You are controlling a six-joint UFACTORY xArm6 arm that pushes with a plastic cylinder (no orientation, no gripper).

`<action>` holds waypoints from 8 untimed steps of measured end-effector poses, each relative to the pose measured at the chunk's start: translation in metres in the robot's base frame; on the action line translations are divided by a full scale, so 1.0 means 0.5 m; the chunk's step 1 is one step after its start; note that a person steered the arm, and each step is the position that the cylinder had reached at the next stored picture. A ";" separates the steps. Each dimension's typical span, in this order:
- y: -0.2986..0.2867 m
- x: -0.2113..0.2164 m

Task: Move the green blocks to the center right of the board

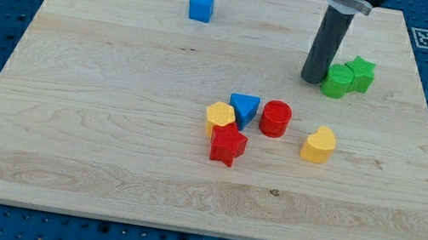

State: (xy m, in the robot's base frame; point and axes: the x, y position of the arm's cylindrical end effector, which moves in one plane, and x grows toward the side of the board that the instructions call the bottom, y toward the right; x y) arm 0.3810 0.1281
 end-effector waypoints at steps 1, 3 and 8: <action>0.036 0.000; 0.079 0.000; 0.006 0.043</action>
